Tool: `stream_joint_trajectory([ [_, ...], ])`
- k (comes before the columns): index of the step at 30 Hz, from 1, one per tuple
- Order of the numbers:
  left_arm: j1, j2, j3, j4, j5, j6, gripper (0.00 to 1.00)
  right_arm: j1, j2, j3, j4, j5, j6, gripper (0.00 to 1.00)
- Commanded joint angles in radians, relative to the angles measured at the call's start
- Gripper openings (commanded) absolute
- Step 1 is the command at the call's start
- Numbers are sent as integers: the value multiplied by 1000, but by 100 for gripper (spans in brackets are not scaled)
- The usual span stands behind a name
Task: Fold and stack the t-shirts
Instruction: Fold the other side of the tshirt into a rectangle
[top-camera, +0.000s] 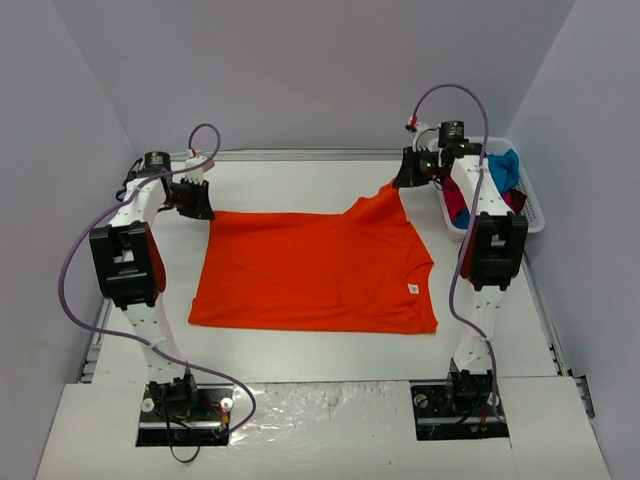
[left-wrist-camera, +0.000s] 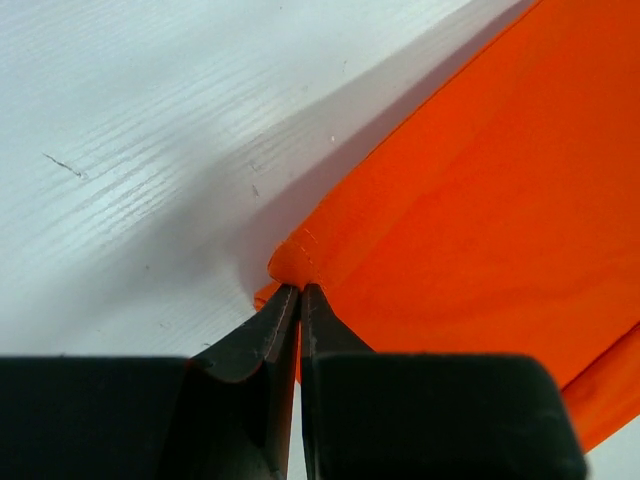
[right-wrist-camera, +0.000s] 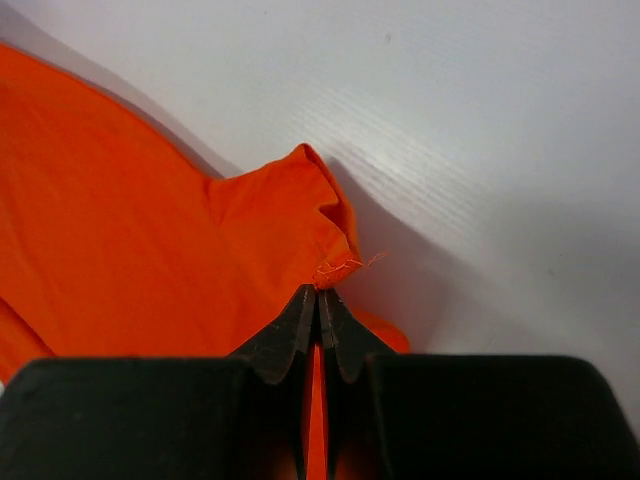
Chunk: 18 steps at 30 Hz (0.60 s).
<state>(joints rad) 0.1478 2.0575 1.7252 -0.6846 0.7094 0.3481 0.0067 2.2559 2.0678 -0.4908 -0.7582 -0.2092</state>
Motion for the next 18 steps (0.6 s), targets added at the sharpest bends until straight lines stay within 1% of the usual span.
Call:
stream_joint_trajectory([
  [1, 19, -91, -50, 29, 44, 20, 2, -2, -114, -83, -66, -30, -61, 0],
  [6, 32, -157, -124, 33, 58, 48, 2, -2, -234, -202, -132, -39, -107, 0],
  [7, 33, -166, -136, 36, 61, 57, 3, -2, -252, -248, -135, -39, -113, 0],
  [10, 48, -198, -183, 37, 81, 75, 2, -2, -349, -328, -156, -35, -128, 0],
  [18, 70, -273, -285, 28, 98, 140, 2, -2, -496, -455, -224, -12, -185, 0],
])
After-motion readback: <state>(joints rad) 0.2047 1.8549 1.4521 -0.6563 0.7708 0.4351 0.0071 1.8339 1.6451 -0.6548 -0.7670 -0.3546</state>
